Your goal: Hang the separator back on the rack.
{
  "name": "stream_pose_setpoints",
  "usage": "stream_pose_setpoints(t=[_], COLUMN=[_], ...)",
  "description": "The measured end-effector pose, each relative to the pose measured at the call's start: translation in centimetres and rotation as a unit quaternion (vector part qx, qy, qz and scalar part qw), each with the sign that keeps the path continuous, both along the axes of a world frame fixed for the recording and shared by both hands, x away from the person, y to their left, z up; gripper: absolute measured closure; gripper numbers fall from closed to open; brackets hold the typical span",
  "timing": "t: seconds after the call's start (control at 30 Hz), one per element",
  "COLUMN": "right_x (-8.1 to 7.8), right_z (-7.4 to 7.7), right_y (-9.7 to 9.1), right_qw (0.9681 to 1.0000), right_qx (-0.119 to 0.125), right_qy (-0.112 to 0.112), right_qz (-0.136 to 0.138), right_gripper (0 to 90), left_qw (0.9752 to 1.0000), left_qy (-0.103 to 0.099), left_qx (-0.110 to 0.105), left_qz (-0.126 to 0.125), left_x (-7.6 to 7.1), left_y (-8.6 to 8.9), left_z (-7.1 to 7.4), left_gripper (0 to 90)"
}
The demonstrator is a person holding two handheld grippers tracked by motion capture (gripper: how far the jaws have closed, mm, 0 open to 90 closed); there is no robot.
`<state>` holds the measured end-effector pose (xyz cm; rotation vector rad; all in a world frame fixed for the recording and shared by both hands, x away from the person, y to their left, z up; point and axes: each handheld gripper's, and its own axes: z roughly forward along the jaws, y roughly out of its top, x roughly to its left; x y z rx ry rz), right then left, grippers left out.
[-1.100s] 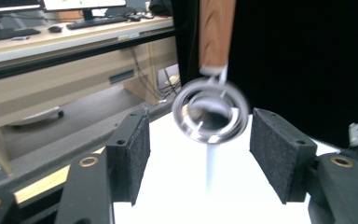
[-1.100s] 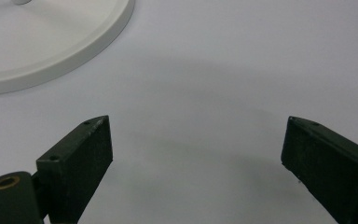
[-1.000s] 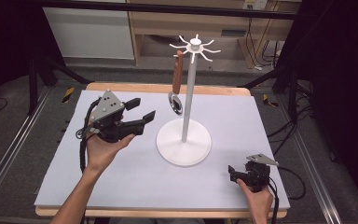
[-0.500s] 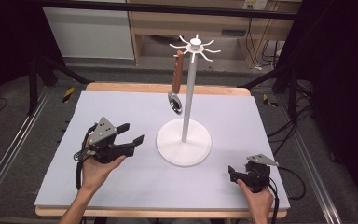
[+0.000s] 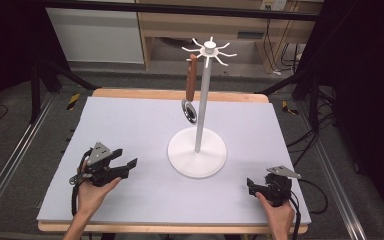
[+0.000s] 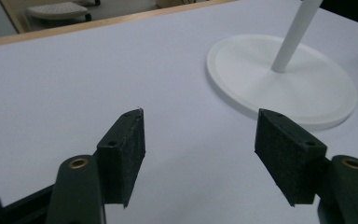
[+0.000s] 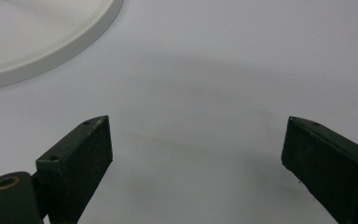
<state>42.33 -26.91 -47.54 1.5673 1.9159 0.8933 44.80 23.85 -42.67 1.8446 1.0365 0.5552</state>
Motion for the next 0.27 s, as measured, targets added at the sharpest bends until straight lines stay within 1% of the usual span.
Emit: stream_pose_setpoints(t=[0.03,0.1,0.17,0.2,0.27], right_x=[0.0,0.0,0.0,0.0,-0.1], right_z=[-0.1,-0.1,-0.2,-0.2,-0.1], right_y=[-0.1,-0.2,-0.4,-0.4,-0.5], right_qw=[1.0,1.0,1.0,1.0,0.9999], right_qx=[0.0,-0.001,-0.002,-0.002,0.002], right_qy=[0.004,0.007,0.006,0.006,0.007], right_qz=[-0.004,-0.007,-0.007,-0.007,-0.012], right_gripper=[8.9,8.9,8.9,8.9,8.9], left_qw=[0.9999,0.9997,0.9993,0.9993,0.9987], left_qy=[0.006,0.011,0.009,0.009,0.011], left_qx=[0.001,0.007,0.016,0.016,0.025], left_qz=[0.009,0.022,0.033,0.033,0.044], left_x=[-0.1,-0.1,-0.2,-0.2,-0.4], left_y=[0.8,1.5,2.1,2.1,2.8], left_z=[-0.5,-1.0,-1.3,-1.3,-1.8], left_gripper=[32.9,33.0,33.0,33.1,33.0])
